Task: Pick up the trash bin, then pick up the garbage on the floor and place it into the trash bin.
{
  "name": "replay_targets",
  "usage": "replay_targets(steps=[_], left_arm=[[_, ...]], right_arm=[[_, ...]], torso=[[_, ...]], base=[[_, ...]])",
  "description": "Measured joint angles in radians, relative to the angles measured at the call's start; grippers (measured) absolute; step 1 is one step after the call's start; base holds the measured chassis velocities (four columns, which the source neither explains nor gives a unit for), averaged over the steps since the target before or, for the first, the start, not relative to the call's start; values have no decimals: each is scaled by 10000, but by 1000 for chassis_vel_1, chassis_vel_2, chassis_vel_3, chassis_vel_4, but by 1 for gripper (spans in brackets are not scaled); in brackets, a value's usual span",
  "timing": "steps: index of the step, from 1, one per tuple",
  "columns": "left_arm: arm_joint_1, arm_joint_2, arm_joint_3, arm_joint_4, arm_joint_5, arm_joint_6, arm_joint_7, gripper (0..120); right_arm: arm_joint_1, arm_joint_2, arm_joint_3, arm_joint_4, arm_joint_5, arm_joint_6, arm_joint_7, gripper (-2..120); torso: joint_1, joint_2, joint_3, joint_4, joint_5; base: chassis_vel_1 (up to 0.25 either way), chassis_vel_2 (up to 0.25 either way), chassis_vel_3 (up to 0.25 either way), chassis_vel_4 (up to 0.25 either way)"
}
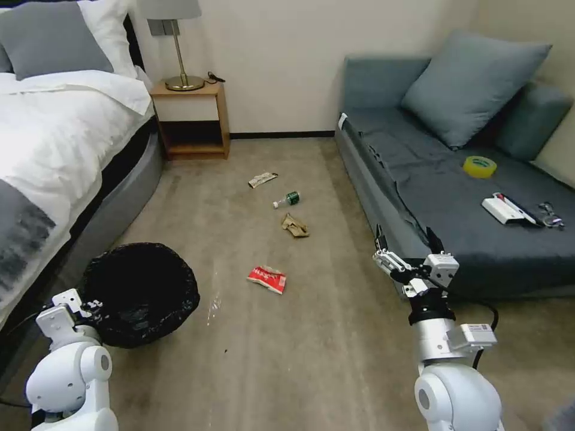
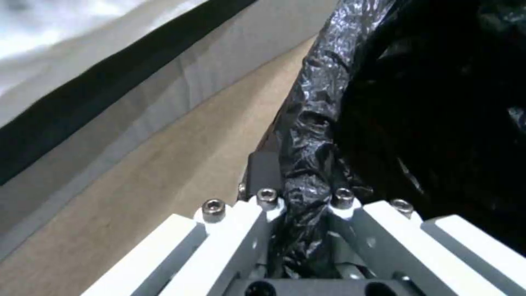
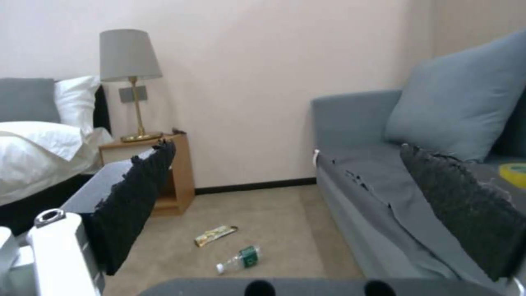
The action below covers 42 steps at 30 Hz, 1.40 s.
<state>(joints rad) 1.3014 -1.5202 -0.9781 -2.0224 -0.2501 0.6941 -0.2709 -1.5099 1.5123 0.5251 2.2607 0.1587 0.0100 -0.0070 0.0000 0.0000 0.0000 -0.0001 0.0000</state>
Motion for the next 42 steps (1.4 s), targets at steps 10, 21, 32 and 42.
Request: replay_targets(steps=[10, 21, 32, 42], left_arm=[[-68, -2, -175, 58, -55, -35, 9, 2], [-100, -48, -283, 112, -81, -89, 28, 2], [-27, -42, -459, 96, -146, -127, 65, 2], [88, -59, -481, 95, -129, -238, 125, 2]], right_arm=[[1, -14, -36, -17, -25, 0, -75, 100], [45, -180, -65, -90, -31, -1, -108, 100], [221, -368, -541, -258, 49, -227, 116, 100], [834, -1037, -1287, -790, 191, -512, 420, 100]], torso=[[0, 0, 0, 1, 1], [0, 0, 0, 1, 0], [1, 0, 2, 0, 0], [1, 0, 0, 1, -1]], base=[[-179, 173, 173, -179], [-184, 188, 187, -194], [-180, 175, 172, -174], [-44, 45, 39, -45]])
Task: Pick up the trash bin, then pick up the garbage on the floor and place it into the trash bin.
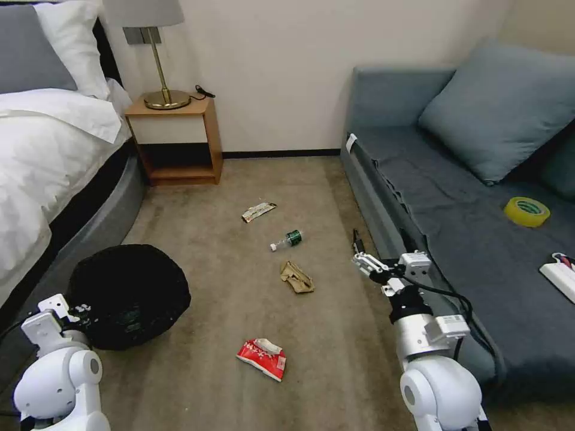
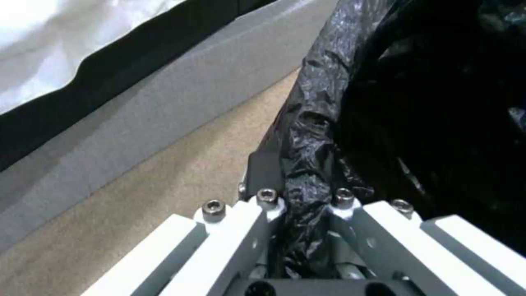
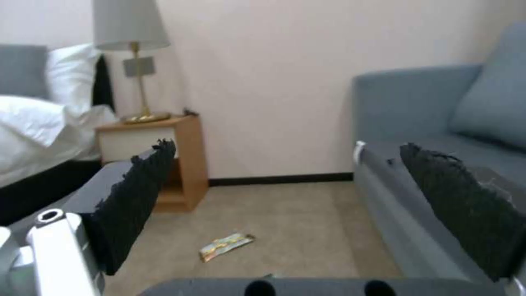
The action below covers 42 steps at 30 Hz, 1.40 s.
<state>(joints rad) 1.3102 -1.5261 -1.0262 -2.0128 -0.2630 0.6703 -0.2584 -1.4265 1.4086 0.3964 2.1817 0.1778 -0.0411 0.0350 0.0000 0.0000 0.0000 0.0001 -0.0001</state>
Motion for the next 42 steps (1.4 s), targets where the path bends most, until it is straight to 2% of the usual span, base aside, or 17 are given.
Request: replay_targets(steps=[5, 7, 9, 10, 12, 13, 16, 22, 26, 27, 30, 33, 35, 37, 39, 42], left_arm=[[19, 34, 203, -25, 8, -6, 15, 2], [43, 100, 361, -29, 16, -5, 30, 2], [101, 154, 446, -35, 17, 11, 29, 2], [101, 154, 446, -35, 17, 11, 29, 2], [112, 230, 546, -54, 16, 79, 9, 2], [112, 230, 546, -54, 16, 79, 9, 2], [124, 343, 582, -163, 6, 220, -2, 2], [288, 528, 510, -432, 272, 511, 38, 2], [461, 528, 423, -725, 526, 540, 225, 2], [461, 528, 423, -725, 526, 540, 225, 2], [509, 431, 373, -829, 669, 488, 349, 2], [512, 395, 358, -887, 715, 481, 391, 2], [467, 335, 365, -980, 742, 480, 435, 2], [454, 318, 368, -1000, 749, 480, 455, 2], [414, 287, 367, -1056, 789, 480, 507, 2], [389, 274, 334, -1158, 789, 480, 526, 2]], right_arm=[[485, -682, -798, -556, 272, -446, 35, 100], [1021, -1434, -1709, -1111, 1024, -921, -3, 100], [1554, -2096, -2291, -1540, 1678, -1266, -217, 100], [1554, -2096, -2291, -1540, 1678, -1266, -217, 100], [2309, -2991, -3048, -2068, 2536, -1902, -317, 100], [2309, -2991, -3048, -2068, 2536, -1902, -317, 100], [3301, -3958, -4142, -2663, 3559, -2840, -336, 100], [4216, -4520, -5522, -3151, 4529, -3321, -713, 100], [5382, -5113, -7558, -3729, 5732, -3279, -729, 100], [5382, -5113, -7558, -3729, 5732, -3279, -729, 100], [7100, -5430, -9739, -4286, 6400, -2922, -641, 100], [7703, -5415, -10526, -4561, 6610, -2813, -630, 100], [8498, -5249, -11699, -5112, 6766, -2587, -617, 100], [8657, -5194, -11968, -5247, 6810, -2568, -608, 100], [9270, -4964, -13023, -5748, 7045, -2526, -476, 100], [9701, -4778, -13733, -6155, 7227, -2499, -405, 100]], torso=[[0, -1, 0, 0, 1], [0, 0, 1, -4, 3], [1, -1, 1, 1, 3], [1, -1, 1, 1, 3], [0, 0, 1, 3, 1], [0, 0, 1, 3, 1], [0, -1, 1, -2, 2], [1, -1, 1, -1, 2], [0, 0, 1, -2, 2], [0, 0, 1, -2, 2], [1, -1, 1, 1, -1], [0, -1, 2, 2, 0], [0, 0, 1, 1, 0], [0, -1, 1, -1, 1], [0, -1, 1, 0, 1], [0, -1, 1, 0, 0]], base=[[0, 0, 0, 0], [0, 0, 0, 0], [0, 0, 0, 0], [0, 0, 0, 0], [0, 0, 0, 0], [0, 0, 0, 0], [0, 0, 0, 0], [0, 0, 0, 0], [0, 0, 0, 0], [0, 0, 0, 0], [0, 0, 0, 0], [0, 0, 0, 0], [0, 0, 0, 0], [0, 0, 0, 0], [0, 0, 0, 0], [0, 0, 0, 0]])
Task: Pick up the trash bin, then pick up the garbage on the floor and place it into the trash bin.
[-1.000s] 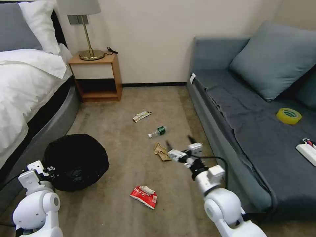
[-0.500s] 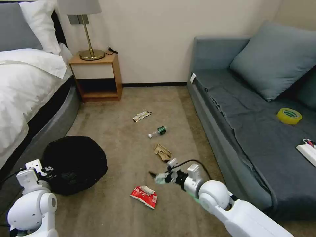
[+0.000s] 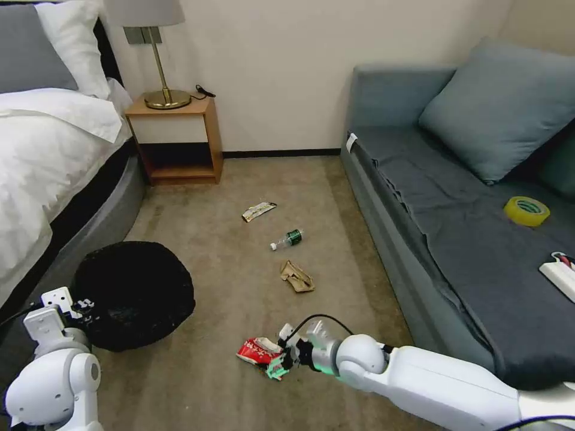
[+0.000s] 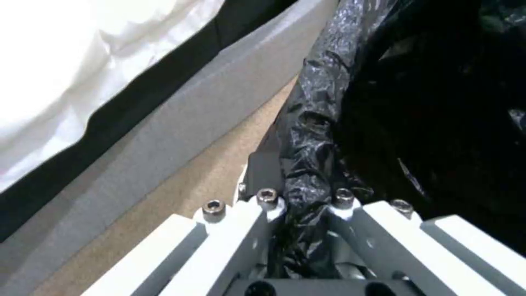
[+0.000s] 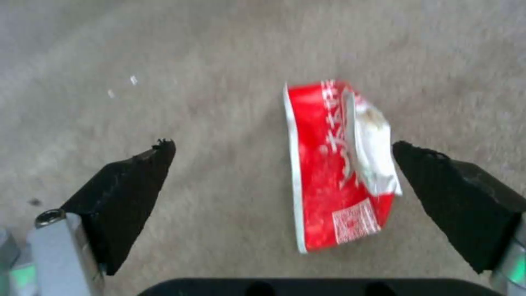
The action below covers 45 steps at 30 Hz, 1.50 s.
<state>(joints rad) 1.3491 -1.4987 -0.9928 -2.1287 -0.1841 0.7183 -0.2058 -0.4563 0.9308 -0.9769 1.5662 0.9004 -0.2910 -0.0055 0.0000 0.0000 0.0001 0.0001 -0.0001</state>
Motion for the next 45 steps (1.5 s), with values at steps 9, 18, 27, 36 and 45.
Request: replay_targets(steps=[9, 18, 27, 36, 45], left_arm=[[-24, -87, -55, -174, -32, -47, 59, 2], [6, -128, -58, -129, -33, -184, 66, 2], [39, -184, 2, -106, -23, -257, 78, 2], [40, -187, -8, -69, -31, -358, 102, 2], [22, -202, -3, -6, 7, -418, 104, 2]], right_arm=[[702, 824, -877, -1636, 31, 436, 29, 100], [811, 1416, -1115, -2474, -84, 645, -52, 100], [723, 2055, -1199, -3109, -238, 788, -21, 100], [772, 2498, -1310, -3988, -496, 1045, -8, 100], [760, 2708, -1279, -4730, -691, 1196, -119, 98]], torso=[[0, 0, 0, 0, 1], [0, 1, 0, -1, 0], [0, 1, 0, 0, 1], [0, 1, 0, -1, 0], [0, 1, 0, 0, 0]], base=[[0, 0, 0, 0], [0, 0, 0, 0], [0, 0, 0, 0], [0, 0, 0, 0], [0, 0, 0, 0]])
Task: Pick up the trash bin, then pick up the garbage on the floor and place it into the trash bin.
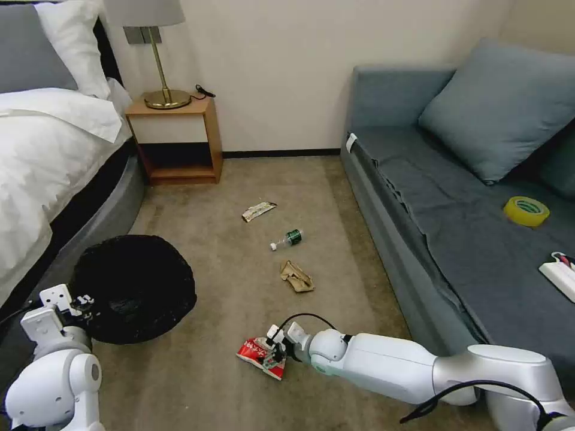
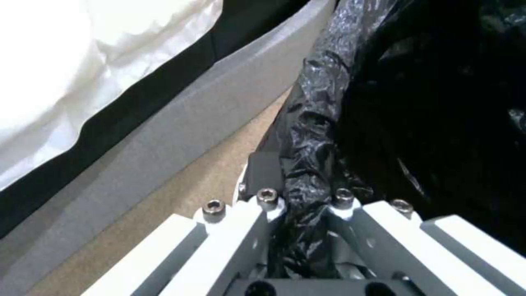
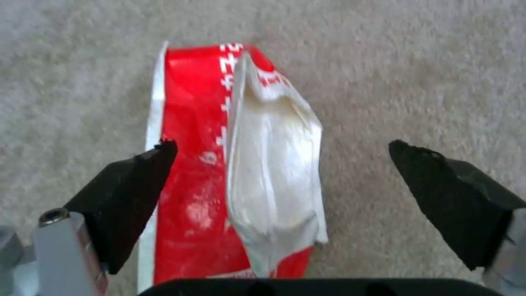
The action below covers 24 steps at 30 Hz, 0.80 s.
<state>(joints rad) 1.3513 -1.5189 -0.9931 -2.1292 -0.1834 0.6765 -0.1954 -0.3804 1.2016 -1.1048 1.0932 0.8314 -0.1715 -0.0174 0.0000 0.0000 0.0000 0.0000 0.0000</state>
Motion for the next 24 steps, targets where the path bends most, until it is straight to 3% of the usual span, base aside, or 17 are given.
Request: replay_targets(steps=[4, 24], left_arm=[[-11, -9, 15, 0, 18, -17, 0, 2], [38, -35, 44, 95, 113, -163, 23, 2]], right_arm=[[-131, 64, 23, -232, -111, 80, -39, 90], [-337, -82, 104, -160, -150, 267, -203, 17]], torso=[[0, 0, 0, -1, 0], [0, 0, -1, 0, 1]], base=[[0, 0, 0, 0], [0, 0, 0, 0]])
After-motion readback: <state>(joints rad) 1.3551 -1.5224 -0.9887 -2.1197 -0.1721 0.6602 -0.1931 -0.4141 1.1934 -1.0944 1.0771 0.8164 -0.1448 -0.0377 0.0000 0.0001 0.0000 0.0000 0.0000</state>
